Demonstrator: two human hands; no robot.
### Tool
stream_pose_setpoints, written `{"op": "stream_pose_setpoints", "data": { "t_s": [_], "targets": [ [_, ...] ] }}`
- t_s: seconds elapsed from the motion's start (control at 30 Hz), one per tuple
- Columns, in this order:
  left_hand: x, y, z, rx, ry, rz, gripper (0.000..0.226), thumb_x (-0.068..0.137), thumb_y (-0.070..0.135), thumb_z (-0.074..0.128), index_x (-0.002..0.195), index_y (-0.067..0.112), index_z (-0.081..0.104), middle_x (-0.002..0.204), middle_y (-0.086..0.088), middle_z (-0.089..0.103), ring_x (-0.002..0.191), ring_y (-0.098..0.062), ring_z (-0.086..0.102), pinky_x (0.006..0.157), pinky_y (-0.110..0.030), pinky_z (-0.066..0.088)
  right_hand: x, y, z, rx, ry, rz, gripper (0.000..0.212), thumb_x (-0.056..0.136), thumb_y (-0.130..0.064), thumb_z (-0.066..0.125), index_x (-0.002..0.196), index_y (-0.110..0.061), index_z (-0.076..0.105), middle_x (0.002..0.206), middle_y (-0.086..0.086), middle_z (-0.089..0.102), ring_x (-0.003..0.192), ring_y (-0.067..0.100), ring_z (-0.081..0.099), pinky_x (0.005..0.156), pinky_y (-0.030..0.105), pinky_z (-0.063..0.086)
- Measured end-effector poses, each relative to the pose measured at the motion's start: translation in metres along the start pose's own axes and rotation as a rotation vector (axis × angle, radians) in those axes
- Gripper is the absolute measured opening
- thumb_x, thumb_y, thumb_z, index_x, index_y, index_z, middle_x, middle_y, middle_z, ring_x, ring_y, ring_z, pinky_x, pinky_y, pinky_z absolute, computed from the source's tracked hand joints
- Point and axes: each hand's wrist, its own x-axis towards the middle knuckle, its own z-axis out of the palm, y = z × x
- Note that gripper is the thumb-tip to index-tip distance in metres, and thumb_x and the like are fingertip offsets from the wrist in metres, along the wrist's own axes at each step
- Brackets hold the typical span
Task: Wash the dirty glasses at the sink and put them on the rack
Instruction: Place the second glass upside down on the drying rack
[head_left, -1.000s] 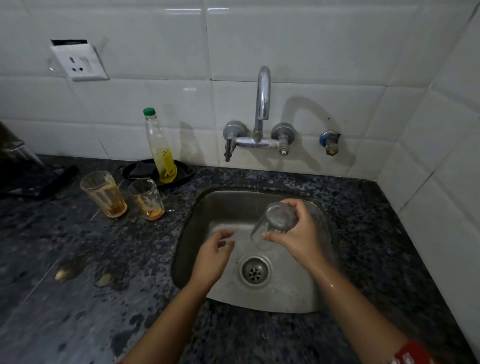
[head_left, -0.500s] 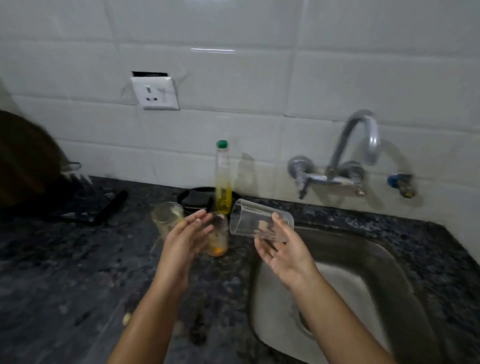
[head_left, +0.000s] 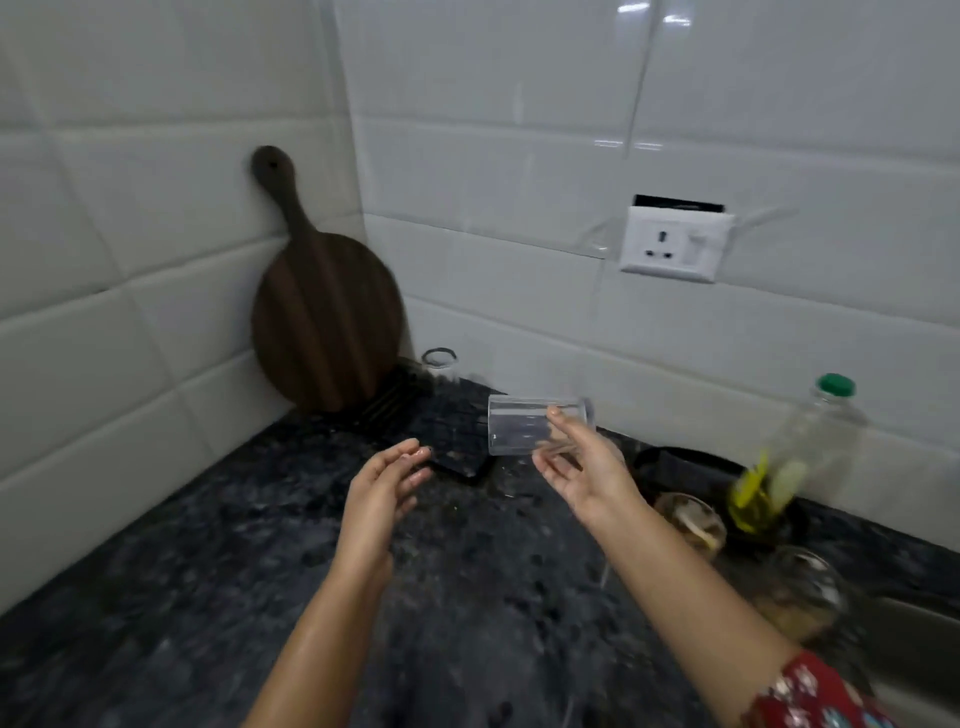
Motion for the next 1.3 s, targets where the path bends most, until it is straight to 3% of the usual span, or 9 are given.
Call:
{"op": "stream_pose_setpoints", "data": {
  "t_s": [0.17,0.27,0.4,0.6,0.87,1.2,1.3],
  "targets": [
    [0.039,0.001,-0.043,-0.005,0.078,-0.045,0.015,0.099,0.023,0.051,0.108,0.026,0.063,0.116,0.006,0.068,0.104,-0.011,0.063,0.102,-0.037,0.042,0.068,0.039,0.069,-0.237,0.063,-0.156,0.064,0.069,-0.014,0.084,0.117,-0.013,0.042,0.118,0.009,0.055,0.103,0.024,0.061,0.076,0.034,0.057],
    [0.055,-0.002,-0.056,-0.025,0.114,-0.058,0.015,0.099,0.022,0.051,0.109,0.025,0.062,0.115,0.005,0.067,0.103,-0.012,0.063,0.104,-0.039,0.041,0.102,0.061,0.099,-0.516,0.101,-0.300,0.068,0.065,-0.019,0.087,0.113,-0.018,0.038,0.116,0.000,0.047,0.101,0.020,0.055,0.088,0.040,0.053],
    [0.071,-0.009,-0.065,-0.051,0.134,-0.078,0.016,0.099,0.022,0.051,0.109,0.026,0.062,0.112,0.007,0.068,0.100,-0.010,0.063,0.100,-0.036,0.040,0.131,0.081,0.120,-0.840,0.106,-0.480,0.075,0.066,-0.019,0.086,0.120,-0.010,0.035,0.111,0.002,0.047,0.096,0.017,0.049,0.078,0.026,0.040],
    [0.087,-0.018,-0.069,-0.031,0.144,-0.104,0.015,0.098,0.024,0.052,0.109,0.026,0.062,0.109,0.008,0.067,0.099,-0.008,0.063,0.097,-0.033,0.041,0.158,0.097,0.130,-1.085,-0.015,-0.610,0.074,0.062,-0.021,0.088,0.117,-0.016,0.039,0.116,0.008,0.060,0.103,0.022,0.058,0.079,0.026,0.044],
    [0.093,-0.033,-0.064,-0.019,0.149,-0.129,0.015,0.099,0.024,0.051,0.107,0.029,0.064,0.107,0.011,0.070,0.099,-0.006,0.064,0.096,-0.032,0.042,0.163,0.103,0.132,-1.167,-0.091,-0.612,0.074,0.064,-0.025,0.087,0.122,-0.015,0.042,0.119,0.006,0.061,0.106,0.024,0.058,0.078,0.024,0.040],
    [0.090,-0.034,-0.059,-0.014,0.158,-0.118,0.018,0.100,0.024,0.049,0.114,0.026,0.061,0.108,0.010,0.068,0.096,-0.004,0.062,0.093,-0.031,0.040,0.159,0.106,0.130,-1.226,-0.100,-0.604,0.079,0.067,-0.027,0.085,0.130,-0.019,0.039,0.125,0.006,0.058,0.114,0.024,0.055,0.088,0.031,0.045],
    [0.084,-0.029,-0.053,-0.022,0.151,-0.090,0.020,0.100,0.023,0.049,0.115,0.024,0.061,0.109,0.009,0.068,0.096,-0.004,0.063,0.090,-0.030,0.041,0.142,0.096,0.122,-1.068,-0.048,-0.508,0.061,0.075,-0.027,0.078,0.125,-0.016,0.045,0.118,0.004,0.059,0.103,0.020,0.058,0.080,0.028,0.044]
  ]
}}
